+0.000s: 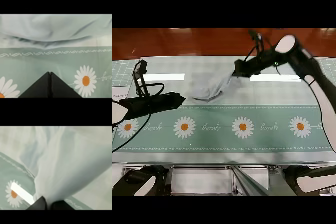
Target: Fold the shirts.
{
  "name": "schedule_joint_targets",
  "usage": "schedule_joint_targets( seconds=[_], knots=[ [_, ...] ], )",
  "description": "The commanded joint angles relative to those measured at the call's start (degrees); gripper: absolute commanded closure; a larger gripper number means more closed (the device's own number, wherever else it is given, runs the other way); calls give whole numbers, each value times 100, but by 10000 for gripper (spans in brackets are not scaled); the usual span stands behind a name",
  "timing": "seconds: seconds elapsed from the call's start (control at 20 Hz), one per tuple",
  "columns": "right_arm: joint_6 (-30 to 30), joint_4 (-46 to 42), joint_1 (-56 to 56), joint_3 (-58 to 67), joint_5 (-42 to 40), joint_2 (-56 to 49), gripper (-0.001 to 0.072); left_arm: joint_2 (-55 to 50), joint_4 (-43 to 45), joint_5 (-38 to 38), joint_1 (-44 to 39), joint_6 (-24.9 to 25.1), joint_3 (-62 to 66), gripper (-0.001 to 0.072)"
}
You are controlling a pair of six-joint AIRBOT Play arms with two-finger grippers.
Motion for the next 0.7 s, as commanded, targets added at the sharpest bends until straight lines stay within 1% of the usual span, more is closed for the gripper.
schedule_joint_targets(
  seconds=[0.0,0.1,0.2,0.45,0.65],
  knots=[
    [560,-1189,-232,1537,1167,9,689,-33,-125,-22,-4,0,-2,690],
    [634,-1163,-608,1864,1379,151,689,-26,-201,-109,-4,0,-2,690],
    [643,-1056,-1097,1869,1491,393,689,-17,-433,-278,-7,7,-2,690],
    [605,-850,-2599,1869,2020,894,690,-17,-470,-391,-4,24,-2,690],
    [595,-197,-3950,1864,2352,1123,690,-17,-470,-389,-4,28,-2,690]
  ],
)
